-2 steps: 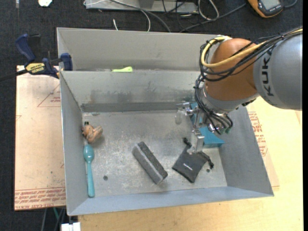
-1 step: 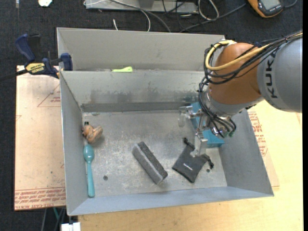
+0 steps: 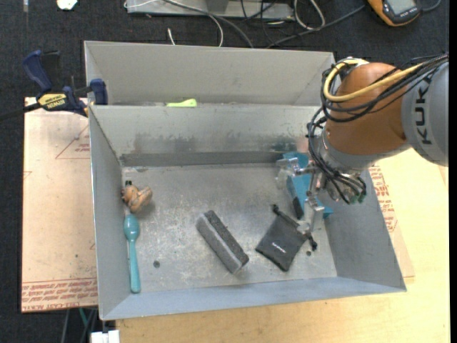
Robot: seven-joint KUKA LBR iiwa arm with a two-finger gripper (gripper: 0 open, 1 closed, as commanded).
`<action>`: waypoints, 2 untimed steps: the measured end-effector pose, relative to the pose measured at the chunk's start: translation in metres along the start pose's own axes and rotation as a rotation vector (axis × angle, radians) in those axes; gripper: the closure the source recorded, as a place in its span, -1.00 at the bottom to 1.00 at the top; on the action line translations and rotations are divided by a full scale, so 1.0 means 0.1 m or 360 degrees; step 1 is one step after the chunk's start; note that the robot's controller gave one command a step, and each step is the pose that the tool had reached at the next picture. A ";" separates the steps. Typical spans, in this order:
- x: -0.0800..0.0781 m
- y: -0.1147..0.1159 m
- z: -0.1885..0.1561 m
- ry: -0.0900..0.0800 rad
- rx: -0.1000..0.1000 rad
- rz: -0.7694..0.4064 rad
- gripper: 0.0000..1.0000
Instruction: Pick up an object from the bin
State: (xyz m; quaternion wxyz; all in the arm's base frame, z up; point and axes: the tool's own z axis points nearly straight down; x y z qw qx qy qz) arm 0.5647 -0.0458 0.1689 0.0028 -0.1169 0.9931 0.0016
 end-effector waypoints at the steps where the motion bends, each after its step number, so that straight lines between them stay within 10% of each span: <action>1: 0.25 -0.13 0.37 -0.0002 -0.0003 0.0102 -1.00; 2: 0.39 0.16 0.53 -0.0001 0.0000 0.0009 -1.00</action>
Offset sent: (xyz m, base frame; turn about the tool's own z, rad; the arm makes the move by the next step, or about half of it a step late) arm -0.0520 0.0276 -0.0521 -0.0580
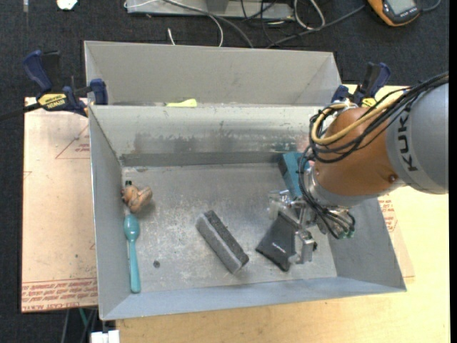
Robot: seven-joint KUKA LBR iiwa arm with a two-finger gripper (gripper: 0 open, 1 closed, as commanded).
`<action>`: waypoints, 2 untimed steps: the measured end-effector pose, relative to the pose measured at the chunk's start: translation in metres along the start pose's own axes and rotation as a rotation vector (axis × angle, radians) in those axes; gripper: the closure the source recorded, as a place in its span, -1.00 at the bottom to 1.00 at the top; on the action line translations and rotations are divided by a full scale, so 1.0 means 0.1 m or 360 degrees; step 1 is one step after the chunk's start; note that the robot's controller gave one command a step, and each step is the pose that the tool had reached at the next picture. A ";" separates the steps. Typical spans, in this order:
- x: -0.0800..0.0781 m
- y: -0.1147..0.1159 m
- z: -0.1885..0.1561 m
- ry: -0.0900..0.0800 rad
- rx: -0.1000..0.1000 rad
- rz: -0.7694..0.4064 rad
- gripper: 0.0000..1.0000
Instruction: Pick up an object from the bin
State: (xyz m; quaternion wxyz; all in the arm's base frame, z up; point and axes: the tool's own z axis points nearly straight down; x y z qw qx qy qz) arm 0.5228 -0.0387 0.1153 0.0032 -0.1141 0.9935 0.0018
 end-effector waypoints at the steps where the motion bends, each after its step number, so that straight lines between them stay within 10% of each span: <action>1: 0.14 0.01 0.10 -0.0002 -0.0005 -0.0089 -1.00; 2: 0.03 -0.12 0.12 -0.0006 -0.0004 0.0182 -1.00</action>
Offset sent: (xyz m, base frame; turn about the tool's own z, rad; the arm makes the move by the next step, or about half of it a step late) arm 0.0099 -0.0148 -0.0125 0.1893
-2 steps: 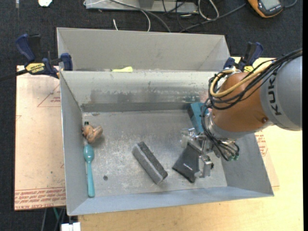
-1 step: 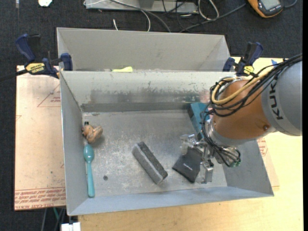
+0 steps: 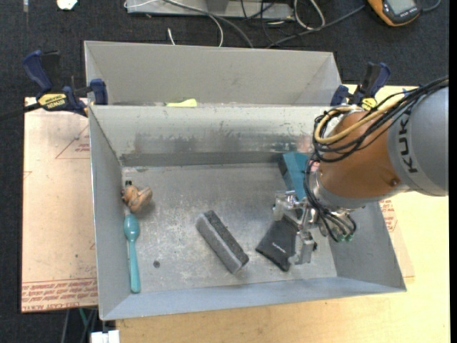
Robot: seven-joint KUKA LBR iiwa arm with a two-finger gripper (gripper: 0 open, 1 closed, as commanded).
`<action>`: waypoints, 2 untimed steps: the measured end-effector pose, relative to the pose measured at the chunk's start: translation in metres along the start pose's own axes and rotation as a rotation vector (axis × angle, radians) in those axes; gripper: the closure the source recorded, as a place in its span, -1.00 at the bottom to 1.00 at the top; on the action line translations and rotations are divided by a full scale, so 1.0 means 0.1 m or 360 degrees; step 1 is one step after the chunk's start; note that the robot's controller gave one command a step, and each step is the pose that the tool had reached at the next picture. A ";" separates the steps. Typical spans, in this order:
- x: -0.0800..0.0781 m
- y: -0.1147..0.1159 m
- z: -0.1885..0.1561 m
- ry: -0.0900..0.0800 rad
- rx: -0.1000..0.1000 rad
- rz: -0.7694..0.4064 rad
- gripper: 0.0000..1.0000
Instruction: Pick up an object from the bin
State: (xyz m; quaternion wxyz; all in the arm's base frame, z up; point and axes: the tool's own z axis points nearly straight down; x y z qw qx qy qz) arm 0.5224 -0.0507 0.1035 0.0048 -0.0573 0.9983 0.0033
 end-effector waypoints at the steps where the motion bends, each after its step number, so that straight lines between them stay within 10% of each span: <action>1: 0.08 0.13 0.07 0.0005 0.0001 0.0319 -1.00; 2: 0.02 0.01 0.25 0.0000 0.0001 0.0093 -1.00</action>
Offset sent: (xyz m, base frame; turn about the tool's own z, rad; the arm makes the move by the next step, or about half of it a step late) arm 0.0012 -0.0072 -0.0335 0.0019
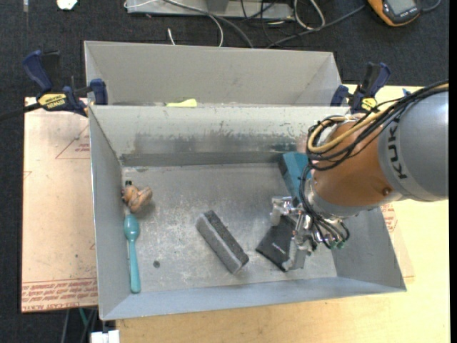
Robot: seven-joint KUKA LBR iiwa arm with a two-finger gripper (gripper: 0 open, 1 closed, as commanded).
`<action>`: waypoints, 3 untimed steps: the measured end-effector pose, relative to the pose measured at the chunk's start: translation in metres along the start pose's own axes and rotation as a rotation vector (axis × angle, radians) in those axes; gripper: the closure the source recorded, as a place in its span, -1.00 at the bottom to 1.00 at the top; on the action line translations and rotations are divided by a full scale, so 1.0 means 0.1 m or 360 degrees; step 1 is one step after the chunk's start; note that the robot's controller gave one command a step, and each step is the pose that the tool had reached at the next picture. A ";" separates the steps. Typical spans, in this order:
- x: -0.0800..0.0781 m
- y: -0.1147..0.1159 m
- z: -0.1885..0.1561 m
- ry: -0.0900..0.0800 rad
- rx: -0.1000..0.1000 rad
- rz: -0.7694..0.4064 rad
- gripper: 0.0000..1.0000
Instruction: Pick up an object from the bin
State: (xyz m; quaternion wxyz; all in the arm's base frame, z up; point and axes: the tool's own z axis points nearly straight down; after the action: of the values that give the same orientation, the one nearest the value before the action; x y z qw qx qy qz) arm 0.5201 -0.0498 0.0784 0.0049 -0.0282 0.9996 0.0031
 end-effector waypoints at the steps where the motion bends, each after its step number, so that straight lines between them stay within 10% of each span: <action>1: -0.09 -0.14 0.06 0.0002 -0.0004 0.0063 -1.00; 2: -0.28 -0.25 0.08 0.0000 -0.0005 -0.0818 1.00; 3: -0.28 -0.25 0.08 -0.0005 -0.0004 -0.0817 -1.00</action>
Offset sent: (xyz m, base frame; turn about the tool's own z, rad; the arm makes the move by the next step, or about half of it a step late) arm 0.0285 -0.0248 -0.0084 -0.5172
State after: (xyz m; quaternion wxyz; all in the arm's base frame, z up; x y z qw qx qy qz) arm 0.5497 -0.0736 0.0707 0.0070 -0.2811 0.9596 0.0030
